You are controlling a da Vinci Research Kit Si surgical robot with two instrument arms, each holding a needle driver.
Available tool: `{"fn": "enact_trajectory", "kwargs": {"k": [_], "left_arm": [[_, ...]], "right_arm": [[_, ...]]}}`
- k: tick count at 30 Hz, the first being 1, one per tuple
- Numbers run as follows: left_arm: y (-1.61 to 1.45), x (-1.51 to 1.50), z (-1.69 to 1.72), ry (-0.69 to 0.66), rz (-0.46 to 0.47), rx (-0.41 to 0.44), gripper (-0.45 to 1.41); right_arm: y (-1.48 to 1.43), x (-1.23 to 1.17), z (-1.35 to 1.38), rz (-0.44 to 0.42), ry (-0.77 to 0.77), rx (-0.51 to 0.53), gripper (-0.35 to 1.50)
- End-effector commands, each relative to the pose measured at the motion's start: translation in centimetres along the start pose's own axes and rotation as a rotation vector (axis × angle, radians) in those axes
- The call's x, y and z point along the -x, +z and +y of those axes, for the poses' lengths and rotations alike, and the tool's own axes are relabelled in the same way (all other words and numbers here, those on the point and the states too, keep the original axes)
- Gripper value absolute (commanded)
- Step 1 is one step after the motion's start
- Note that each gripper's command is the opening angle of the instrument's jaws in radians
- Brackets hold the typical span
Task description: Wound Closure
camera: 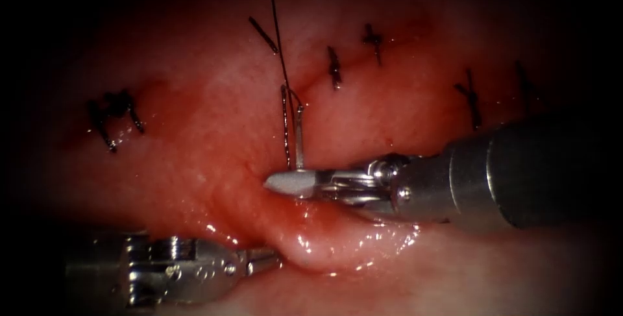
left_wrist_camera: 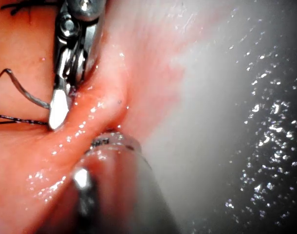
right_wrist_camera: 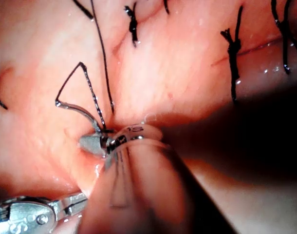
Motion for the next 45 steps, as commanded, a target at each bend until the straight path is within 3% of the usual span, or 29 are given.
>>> {"fn": "enact_trajectory", "kwargs": {"k": [1, 6, 13, 14, 16, 19, 22, 24, 25, 36, 41, 45], "left_arm": [[0.07, 0.0, 0.1, -0.001, 0.0, 0.004, -0.12], [0.07, 0.0, 0.1, -0.001, 0.0, 0.004, -0.12], [0.07, 0.0, 0.11, -0.002, -0.001, 0.003, -0.1], [0.07, 0.0, 0.11, -0.002, -0.001, 0.003, -0.1], [0.07, 0.0, 0.11, -0.003, -0.001, 0.003, -0.1], [0.07, -0.01, 0.12, -0.004, -0.002, 0.002, -0.1], [0.07, -0.01, 0.12, -0.004, -0.002, 0.002, -0.1], [0.06, -0.01, 0.12, -0.004, -0.002, 0.003, -0.1], [0.06, -0.02, 0.12, -0.005, -0.002, 0.003, -0.1], [0.02, -0.04, 0.12, -0.007, -0.002, 0.008, -0.1], [0.02, -0.04, 0.12, -0.007, -0.002, 0.008, -0.1], [0.02, -0.04, 0.12, -0.007, -0.002, 0.008, -0.1]], "right_arm": [[0.04, 0.03, 0.07, 0.0, 0.003, 0.0, -0.35], [0.02, -0.08, 0.05, 0.027, 0.013, -0.016, -0.35], [-0.07, -0.48, 0.1, 0.123, -0.205, -0.031, -0.35], [-0.08, -0.55, 0.11, 0.156, -0.233, -0.051, -0.2], [-0.09, -0.67, 0.12, 0.202, -0.267, -0.08, 0.56], [-0.1, -0.88, 0.12, 0.244, -0.311, -0.073, 0.88], [-0.08, -1.21, 0.12, 0.305, -0.453, -0.048, 1.37], [-0.08, -1.28, 0.12, 0.318, -0.47, -0.042, 1.43], [-0.09, -1.46, 0.11, 0.353, -0.537, -0.02, 1.47], [-0.44, -2.14, 0.04, 0.495, -0.727, 0.08, 1.45], [-0.63, -2.34, -0.01, 0.539, -0.795, 0.137, 1.37], [-0.68, -2.42, -0.1, 0.541, -0.839, 0.181, 1.42]]}}
